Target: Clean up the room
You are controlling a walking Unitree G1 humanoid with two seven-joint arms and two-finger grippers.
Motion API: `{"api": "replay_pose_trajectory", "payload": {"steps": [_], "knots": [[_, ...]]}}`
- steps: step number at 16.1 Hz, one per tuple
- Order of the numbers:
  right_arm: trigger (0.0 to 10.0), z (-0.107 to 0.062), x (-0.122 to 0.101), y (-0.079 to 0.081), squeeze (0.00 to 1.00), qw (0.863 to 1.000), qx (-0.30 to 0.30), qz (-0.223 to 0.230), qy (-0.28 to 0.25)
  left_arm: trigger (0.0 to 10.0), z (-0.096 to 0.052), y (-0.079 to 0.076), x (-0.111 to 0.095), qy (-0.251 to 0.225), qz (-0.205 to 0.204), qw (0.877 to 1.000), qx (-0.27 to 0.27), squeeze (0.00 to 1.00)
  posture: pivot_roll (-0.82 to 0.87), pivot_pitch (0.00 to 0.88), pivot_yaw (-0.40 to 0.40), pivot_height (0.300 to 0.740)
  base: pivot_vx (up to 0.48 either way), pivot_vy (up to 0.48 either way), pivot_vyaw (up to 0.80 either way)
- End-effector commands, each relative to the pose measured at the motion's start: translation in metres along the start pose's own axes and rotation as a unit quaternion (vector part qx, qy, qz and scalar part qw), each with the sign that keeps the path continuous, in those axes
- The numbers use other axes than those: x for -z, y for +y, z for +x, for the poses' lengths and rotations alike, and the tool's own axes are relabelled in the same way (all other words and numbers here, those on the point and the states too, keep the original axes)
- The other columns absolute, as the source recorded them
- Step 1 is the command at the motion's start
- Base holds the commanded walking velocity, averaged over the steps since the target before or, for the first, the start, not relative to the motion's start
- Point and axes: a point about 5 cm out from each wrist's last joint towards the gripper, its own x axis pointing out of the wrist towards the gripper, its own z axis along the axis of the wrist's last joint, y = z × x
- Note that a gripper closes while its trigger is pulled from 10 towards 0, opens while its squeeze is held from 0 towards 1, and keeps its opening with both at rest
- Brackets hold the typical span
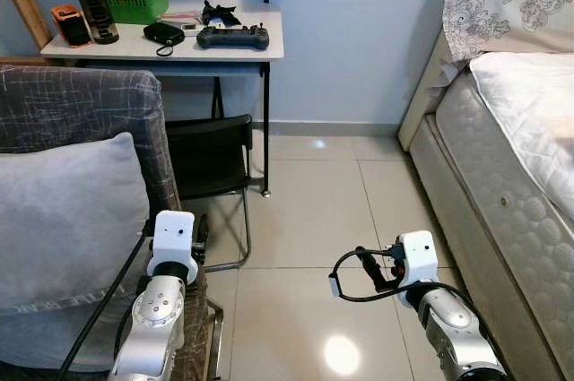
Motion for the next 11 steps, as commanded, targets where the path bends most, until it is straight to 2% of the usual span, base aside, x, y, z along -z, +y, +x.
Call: {"api": "replay_pose_trajectory", "payload": {"steps": [1,2,3,4,5,7,9,11], "knots": [[10.0,0.033,-0.073,0.037,0.00,0.992,0.034,0.048,-0.111,10.0,0.020,-0.052,-0.049,-0.048,-0.084,0.984,0.152,0.00,0.07,0.000,-0.013,0.740,0.000,0.000,0.00],[10.0,0.037,-0.094,0.032,0.00,0.987,0.045,0.036,-0.152,10.0,0.034,-0.042,-0.085,-0.134,-0.098,0.980,0.113,0.00,0.06,0.000,-0.059,0.740,0.000,0.000,0.00],[10.0,0.038,-0.102,0.030,0.00,0.984,0.049,0.034,-0.168,10.0,0.040,-0.039,-0.097,-0.157,-0.106,0.977,0.102,0.00,0.06,0.000,-0.057,0.740,0.000,0.000,0.00],[10.0,0.039,-0.110,0.030,0.00,0.981,0.049,0.034,-0.184,10.0,0.045,-0.039,-0.104,-0.166,-0.087,0.977,0.103,0.00,0.06,0.000,-0.056,0.740,0.000,0.000,0.00],[10.0,0.037,-0.114,0.030,1.00,0.975,0.035,0.059,-0.211,10.0,0.044,-0.035,-0.104,-0.178,-0.054,0.978,0.094,1.00,0.06,0.000,-0.054,0.740,0.000,0.000,0.00],[10.0,0.035,-0.120,0.026,1.00,0.973,0.073,0.034,-0.218,10.0,0.046,-0.032,-0.108,-0.187,0.032,0.978,0.084,1.00,0.07,0.000,-0.056,0.740,0.000,0.000,0.00],[10.0,0.036,-0.117,0.025,1.00,0.974,0.075,0.031,-0.212,10.0,0.050,-0.025,-0.102,-0.168,0.026,0.983,0.070,1.00,0.08,0.000,-0.064,0.740,0.000,0.000,0.00],[10.0,0.038,-0.116,0.025,1.00,0.976,0.074,0.031,-0.204,10.0,0.049,-0.027,-0.099,-0.163,0.011,0.983,0.081,1.00,0.09,0.000,-0.068,0.740,0.000,0.000,0.00]]}}
